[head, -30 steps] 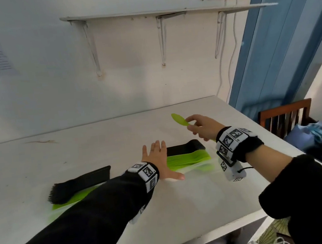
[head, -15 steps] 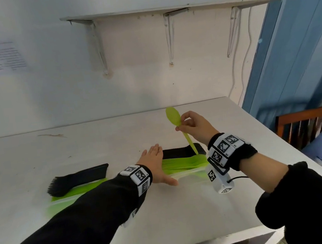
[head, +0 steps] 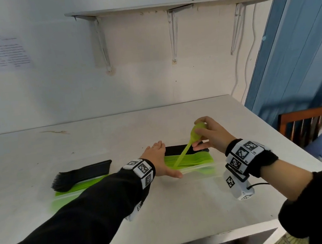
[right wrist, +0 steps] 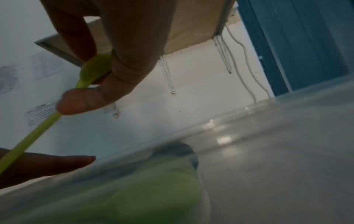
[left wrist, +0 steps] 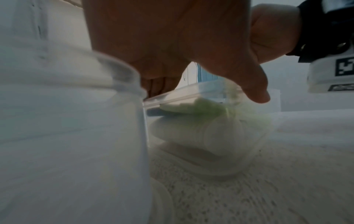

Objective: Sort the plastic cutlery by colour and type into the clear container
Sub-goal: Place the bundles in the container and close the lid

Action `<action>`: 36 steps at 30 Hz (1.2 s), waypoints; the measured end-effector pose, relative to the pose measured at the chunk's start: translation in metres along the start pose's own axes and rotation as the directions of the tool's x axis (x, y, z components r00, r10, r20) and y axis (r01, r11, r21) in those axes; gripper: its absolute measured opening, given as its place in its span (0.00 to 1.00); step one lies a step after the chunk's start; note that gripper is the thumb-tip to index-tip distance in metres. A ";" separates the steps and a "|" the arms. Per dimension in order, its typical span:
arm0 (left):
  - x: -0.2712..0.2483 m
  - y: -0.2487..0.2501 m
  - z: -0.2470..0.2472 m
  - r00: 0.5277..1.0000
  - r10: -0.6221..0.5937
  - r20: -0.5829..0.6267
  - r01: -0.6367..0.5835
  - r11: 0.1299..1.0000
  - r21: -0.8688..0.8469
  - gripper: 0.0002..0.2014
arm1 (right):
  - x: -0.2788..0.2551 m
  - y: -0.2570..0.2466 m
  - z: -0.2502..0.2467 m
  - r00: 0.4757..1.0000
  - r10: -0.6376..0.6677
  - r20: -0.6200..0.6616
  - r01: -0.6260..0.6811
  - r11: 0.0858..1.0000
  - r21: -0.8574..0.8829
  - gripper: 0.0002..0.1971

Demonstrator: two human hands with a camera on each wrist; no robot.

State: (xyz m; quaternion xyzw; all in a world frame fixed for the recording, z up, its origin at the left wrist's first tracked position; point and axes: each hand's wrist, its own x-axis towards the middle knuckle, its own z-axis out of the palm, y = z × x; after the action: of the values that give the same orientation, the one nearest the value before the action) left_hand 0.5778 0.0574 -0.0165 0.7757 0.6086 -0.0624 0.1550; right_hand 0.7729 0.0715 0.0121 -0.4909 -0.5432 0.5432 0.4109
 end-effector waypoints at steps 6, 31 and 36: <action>0.000 -0.001 0.001 1.000 0.000 -0.001 0.000 1.000 0.005 0.62 | -0.002 0.011 -0.016 0.998 0.057 0.041 -0.029 0.872 -0.489 0.09; -0.003 0.002 0.005 0.993 -0.110 0.049 0.117 0.975 -0.191 0.66 | 0.000 -0.002 0.005 0.913 0.329 0.242 0.198 0.161 -0.967 0.14; -0.002 0.000 0.002 0.992 -0.095 0.079 0.107 0.980 -0.167 0.67 | 0.003 -0.003 0.006 0.898 0.361 0.251 0.209 0.152 -0.966 0.14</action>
State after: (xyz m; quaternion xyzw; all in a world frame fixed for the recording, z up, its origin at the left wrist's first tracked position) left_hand 0.5778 0.0544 -0.0180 0.7249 0.6445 -0.0453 0.2389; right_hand 0.7660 0.0736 0.0139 -0.5327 -0.8117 0.1714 -0.1674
